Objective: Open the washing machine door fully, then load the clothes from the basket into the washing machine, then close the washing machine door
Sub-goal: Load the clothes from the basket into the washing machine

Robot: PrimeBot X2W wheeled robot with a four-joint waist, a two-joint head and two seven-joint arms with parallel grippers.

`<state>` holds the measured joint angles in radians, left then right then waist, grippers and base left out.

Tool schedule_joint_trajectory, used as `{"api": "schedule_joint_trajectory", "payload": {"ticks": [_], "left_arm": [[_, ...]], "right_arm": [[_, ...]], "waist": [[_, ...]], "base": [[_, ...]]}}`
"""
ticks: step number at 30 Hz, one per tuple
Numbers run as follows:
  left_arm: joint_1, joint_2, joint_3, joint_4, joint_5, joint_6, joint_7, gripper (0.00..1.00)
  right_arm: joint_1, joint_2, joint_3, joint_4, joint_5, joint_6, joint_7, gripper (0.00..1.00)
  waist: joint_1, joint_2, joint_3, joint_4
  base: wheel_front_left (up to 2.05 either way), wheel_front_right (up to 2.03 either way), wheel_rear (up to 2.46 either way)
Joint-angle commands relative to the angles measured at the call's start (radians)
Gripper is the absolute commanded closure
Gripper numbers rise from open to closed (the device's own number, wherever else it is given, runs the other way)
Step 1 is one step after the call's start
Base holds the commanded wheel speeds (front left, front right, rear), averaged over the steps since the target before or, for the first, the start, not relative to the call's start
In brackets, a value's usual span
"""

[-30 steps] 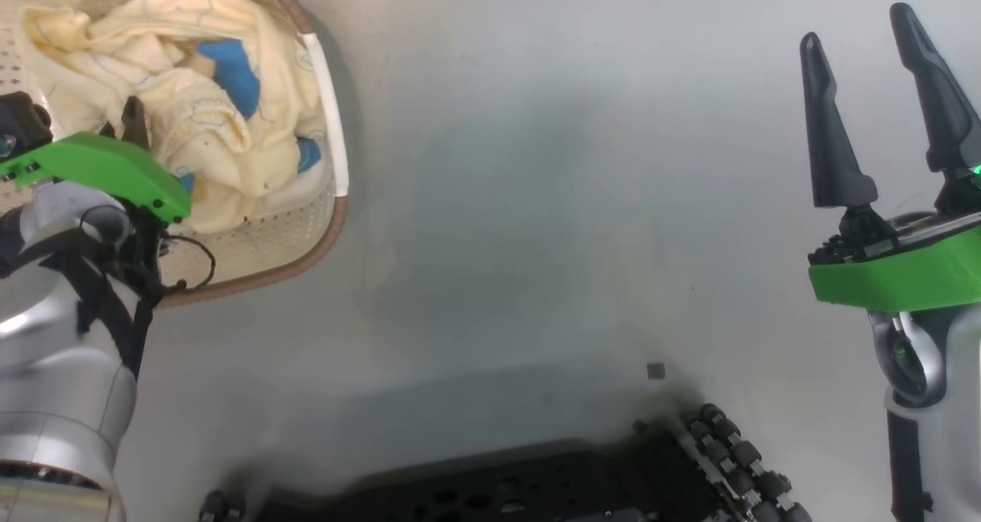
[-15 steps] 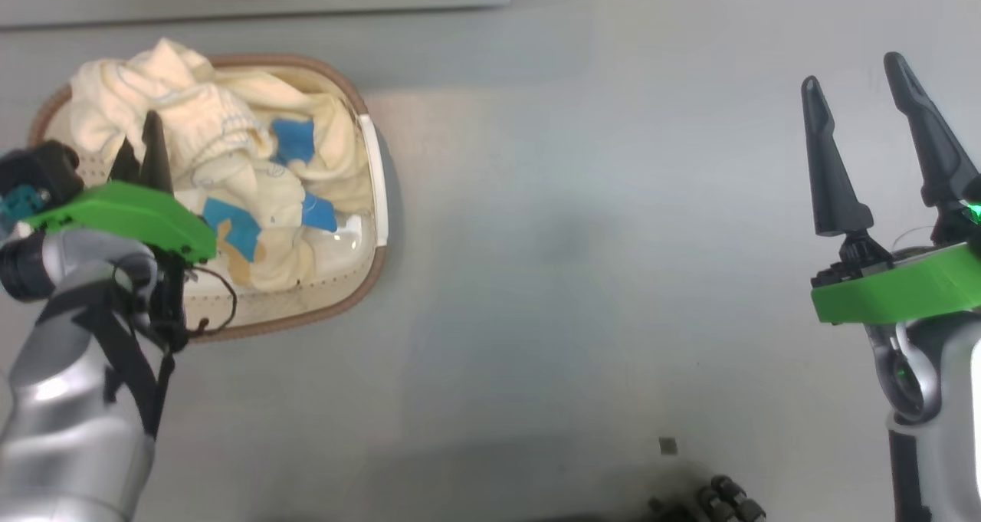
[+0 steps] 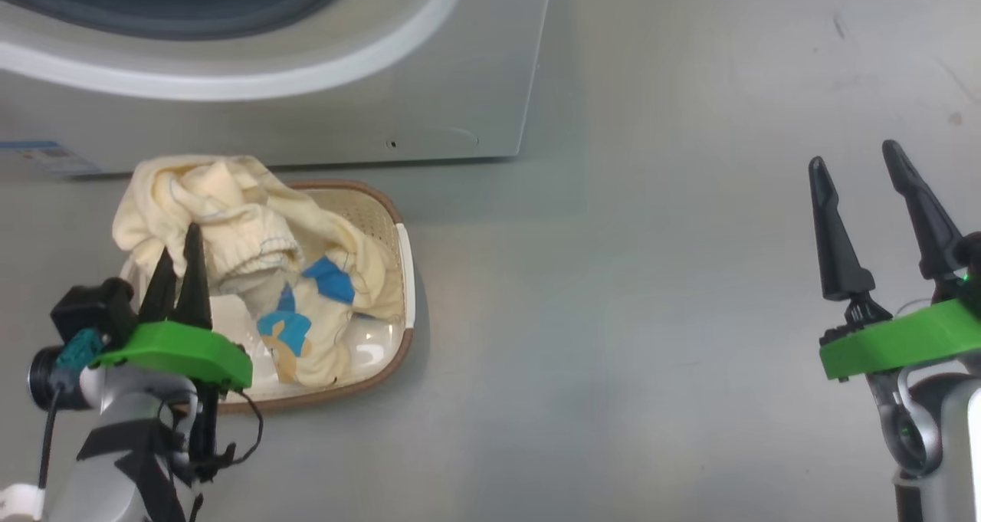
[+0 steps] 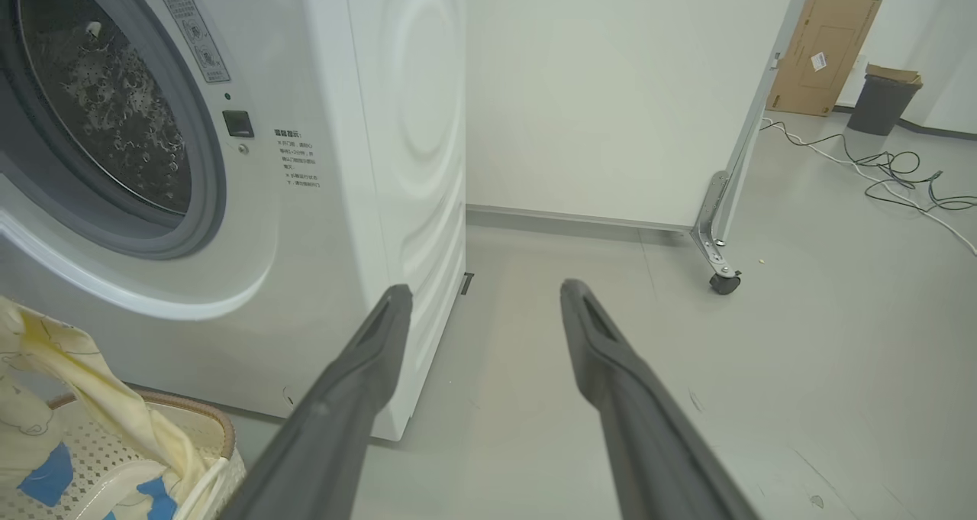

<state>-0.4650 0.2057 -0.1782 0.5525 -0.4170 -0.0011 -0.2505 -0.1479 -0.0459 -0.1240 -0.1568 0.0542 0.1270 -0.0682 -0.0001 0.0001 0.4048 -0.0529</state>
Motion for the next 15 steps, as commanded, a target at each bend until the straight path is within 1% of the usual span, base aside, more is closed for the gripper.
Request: {"api": "schedule_joint_trajectory", "payload": {"ticks": [1, 7, 15], "left_arm": [[0.011, 0.030, 0.040, -0.042, 0.013, 0.008, -0.011, 1.00], [0.124, 0.030, 0.048, -0.118, 0.038, 0.034, -0.011, 1.00], [0.252, 0.041, 0.046, -0.196, 0.040, 0.068, 0.008, 1.00]], "right_arm": [[0.009, -0.004, 0.015, -0.028, 0.009, 0.004, 0.005, 0.00], [0.063, -0.004, 0.004, -0.011, 0.014, 0.004, 0.018, 0.00], [0.130, -0.004, 0.002, -0.012, 0.022, 0.004, 0.037, 0.00]], "waist": [[0.0001, -0.0001, -0.065, 0.011], [0.0001, -0.0001, -0.173, 0.023], [0.0001, -0.0001, -0.278, 0.029]], "base": [[0.00, 0.00, 0.00], [0.00, 0.00, 0.00], [0.00, 0.00, 0.00]]}}
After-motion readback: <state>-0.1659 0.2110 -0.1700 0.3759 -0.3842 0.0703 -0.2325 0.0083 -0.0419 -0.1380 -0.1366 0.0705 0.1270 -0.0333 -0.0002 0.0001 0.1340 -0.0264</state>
